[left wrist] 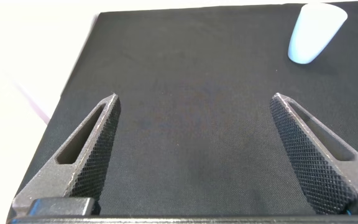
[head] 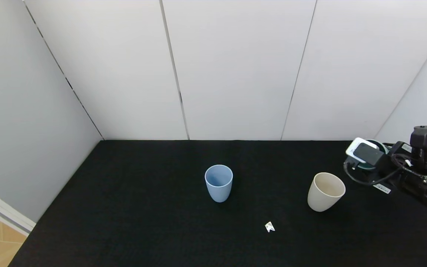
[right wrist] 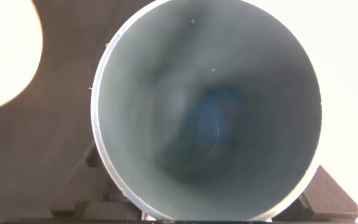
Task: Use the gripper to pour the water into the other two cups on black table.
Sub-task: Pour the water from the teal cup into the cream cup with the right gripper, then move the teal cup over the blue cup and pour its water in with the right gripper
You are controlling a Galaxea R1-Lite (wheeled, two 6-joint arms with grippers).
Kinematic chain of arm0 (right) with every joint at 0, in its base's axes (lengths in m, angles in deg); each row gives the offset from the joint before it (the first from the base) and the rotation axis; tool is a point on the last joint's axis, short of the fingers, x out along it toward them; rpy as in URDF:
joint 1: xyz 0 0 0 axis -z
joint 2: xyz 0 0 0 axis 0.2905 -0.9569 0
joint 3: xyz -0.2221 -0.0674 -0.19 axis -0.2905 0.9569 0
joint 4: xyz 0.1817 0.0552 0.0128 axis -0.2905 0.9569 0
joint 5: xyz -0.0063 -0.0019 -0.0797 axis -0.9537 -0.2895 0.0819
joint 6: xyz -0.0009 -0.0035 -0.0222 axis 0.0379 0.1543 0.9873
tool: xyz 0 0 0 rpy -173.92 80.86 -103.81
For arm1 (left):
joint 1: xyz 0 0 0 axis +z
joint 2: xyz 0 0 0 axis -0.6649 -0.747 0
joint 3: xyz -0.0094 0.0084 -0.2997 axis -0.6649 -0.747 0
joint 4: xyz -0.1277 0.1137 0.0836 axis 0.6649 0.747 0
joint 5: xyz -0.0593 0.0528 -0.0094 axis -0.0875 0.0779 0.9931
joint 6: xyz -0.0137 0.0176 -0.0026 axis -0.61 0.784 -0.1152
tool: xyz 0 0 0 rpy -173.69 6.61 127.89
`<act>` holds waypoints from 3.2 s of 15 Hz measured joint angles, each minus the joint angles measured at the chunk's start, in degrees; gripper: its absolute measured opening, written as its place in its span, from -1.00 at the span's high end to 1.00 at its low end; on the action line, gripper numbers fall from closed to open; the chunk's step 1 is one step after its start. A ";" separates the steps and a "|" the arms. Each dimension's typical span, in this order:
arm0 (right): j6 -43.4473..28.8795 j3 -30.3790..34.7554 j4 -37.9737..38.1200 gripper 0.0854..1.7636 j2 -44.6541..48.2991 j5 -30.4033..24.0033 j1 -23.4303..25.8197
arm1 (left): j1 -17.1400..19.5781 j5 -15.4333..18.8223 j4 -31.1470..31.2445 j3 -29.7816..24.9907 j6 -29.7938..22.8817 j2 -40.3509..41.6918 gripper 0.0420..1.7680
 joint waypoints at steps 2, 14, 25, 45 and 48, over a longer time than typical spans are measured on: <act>-6.17 -0.80 2.51 -0.33 1.44 -0.88 0.72 | 0.00 0.00 0.00 0.00 0.02 0.00 -0.94; -19.57 -18.91 21.66 -0.33 5.08 -1.51 -10.31 | 0.00 0.00 0.00 -0.02 0.02 0.00 -0.94; -14.30 -38.81 26.03 -0.33 -10.58 10.45 -26.04 | 0.00 0.00 0.00 -0.02 0.00 0.00 -0.94; 2.38 -51.87 25.60 -0.33 -28.05 18.69 -36.68 | 0.00 0.00 0.00 0.00 0.00 0.00 -0.94; 4.88 -52.50 25.39 -0.33 -29.54 20.09 -37.27 | 0.00 0.00 0.00 -0.02 0.00 0.00 -0.94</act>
